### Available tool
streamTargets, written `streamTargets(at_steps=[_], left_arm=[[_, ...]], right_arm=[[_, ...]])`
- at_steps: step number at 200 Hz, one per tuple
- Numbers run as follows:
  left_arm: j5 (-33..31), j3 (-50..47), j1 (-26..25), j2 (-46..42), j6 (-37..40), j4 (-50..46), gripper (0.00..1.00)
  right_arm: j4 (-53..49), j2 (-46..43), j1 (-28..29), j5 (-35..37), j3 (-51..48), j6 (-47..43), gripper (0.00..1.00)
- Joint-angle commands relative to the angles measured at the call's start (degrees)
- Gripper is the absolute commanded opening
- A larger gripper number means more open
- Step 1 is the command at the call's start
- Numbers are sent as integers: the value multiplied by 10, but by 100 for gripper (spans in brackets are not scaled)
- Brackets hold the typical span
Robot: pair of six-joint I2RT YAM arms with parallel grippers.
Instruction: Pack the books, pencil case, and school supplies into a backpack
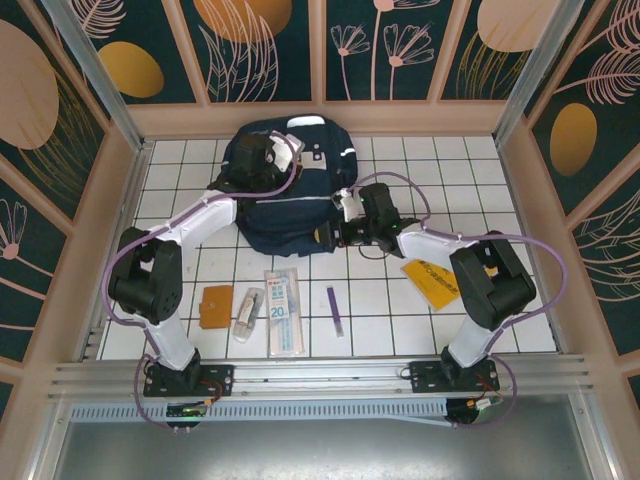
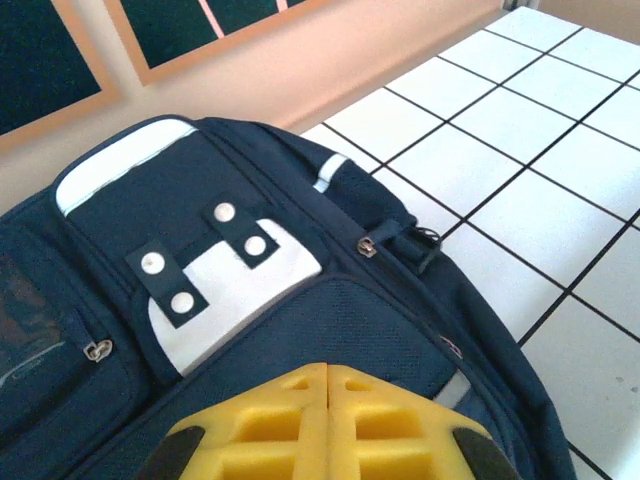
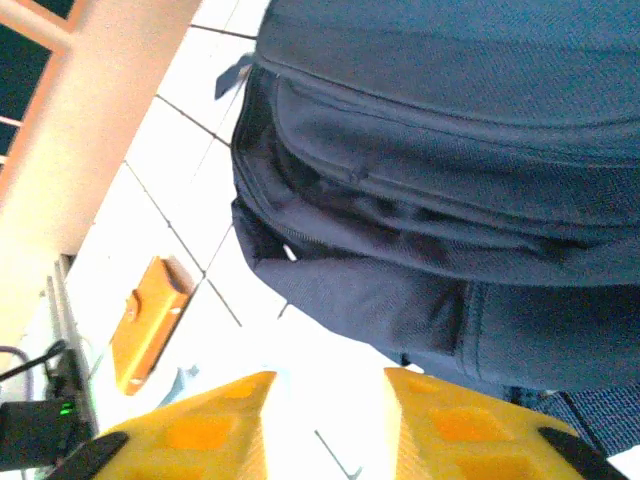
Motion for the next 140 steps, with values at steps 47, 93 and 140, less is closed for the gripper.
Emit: streamTargets(at_steps=[47,93,140], left_arm=[[114,16,-8,15,112,-75,64],[-23,74,-61,88,181,-128,76],[-75,116,-66,153,148,-152,85]], right_arm=[[-15,-50,-127,129,-18,-21,49],[-25,-46,-174,224,-6,17,54],[-21,-38,-178,223,3,7,55]])
